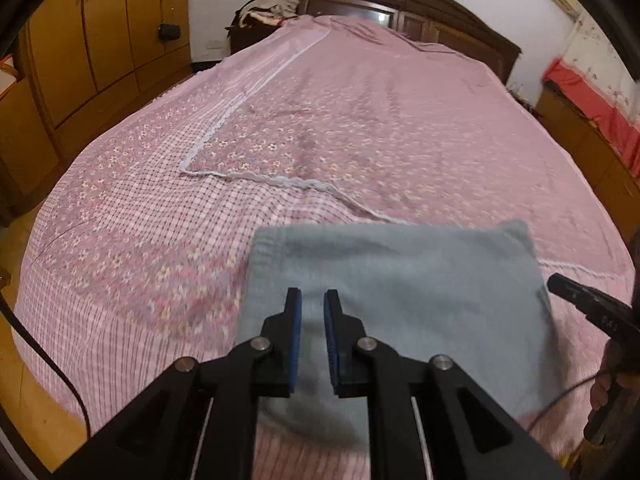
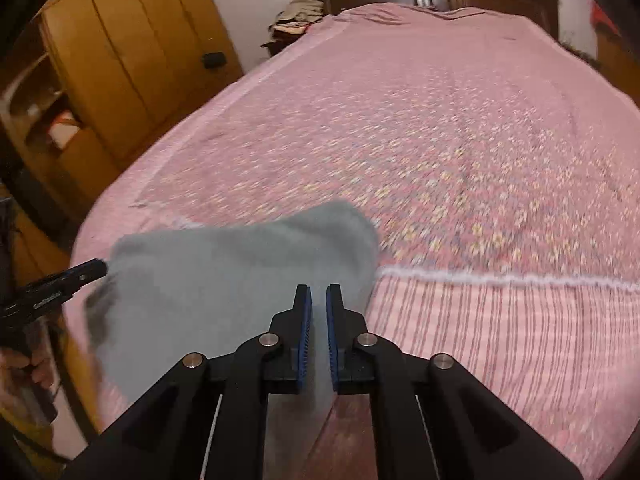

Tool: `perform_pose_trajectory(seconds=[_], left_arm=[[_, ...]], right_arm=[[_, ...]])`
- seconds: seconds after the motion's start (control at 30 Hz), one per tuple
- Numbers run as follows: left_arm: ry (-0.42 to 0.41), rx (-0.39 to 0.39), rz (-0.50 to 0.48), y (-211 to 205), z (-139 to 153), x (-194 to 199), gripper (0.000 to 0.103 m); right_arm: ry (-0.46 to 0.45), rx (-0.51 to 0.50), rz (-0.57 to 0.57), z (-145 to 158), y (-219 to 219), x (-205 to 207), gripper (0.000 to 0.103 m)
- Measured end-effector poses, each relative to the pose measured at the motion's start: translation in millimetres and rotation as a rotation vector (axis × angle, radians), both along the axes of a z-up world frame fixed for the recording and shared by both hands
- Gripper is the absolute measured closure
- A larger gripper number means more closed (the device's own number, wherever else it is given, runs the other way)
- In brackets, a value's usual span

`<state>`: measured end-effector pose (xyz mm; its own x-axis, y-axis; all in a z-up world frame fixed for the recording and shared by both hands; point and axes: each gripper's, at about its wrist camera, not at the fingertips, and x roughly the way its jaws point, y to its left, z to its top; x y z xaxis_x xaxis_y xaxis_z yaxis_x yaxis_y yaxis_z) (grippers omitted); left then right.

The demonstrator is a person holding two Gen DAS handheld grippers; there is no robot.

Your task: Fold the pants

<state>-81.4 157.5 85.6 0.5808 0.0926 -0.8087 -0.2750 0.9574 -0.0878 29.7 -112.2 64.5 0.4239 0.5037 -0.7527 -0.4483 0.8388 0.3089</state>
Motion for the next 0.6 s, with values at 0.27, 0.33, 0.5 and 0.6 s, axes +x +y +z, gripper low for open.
perform_pose_trajectory(seconds=[0.27, 0.33, 0.5, 0.6], left_arm=[[0.047, 0.027, 0.019, -1.1, -16.5, -26.2, 0.092], [0.049, 0.001, 0.025, 3.1, -21.9, -28.0, 0.092], [0.047, -0.002, 0.022, 3.1, -26.7, -28.2, 0.092], [0.042, 0.001, 0.018, 0.8, -27.3, -29.1, 0.092]], right_arm=[[0.098, 0.052, 0.065, -6.1, -18.1, -55.8, 0.092], [0.076, 0.048, 0.06, -4.8, -24.6, -68.6, 0.082], [-0.042, -0.005, 0.066, 0.7, -45.3, -116.1, 0.056], [-0.012, -0.018, 0.053, -6.5, -48.4, -126.6, 0.056]])
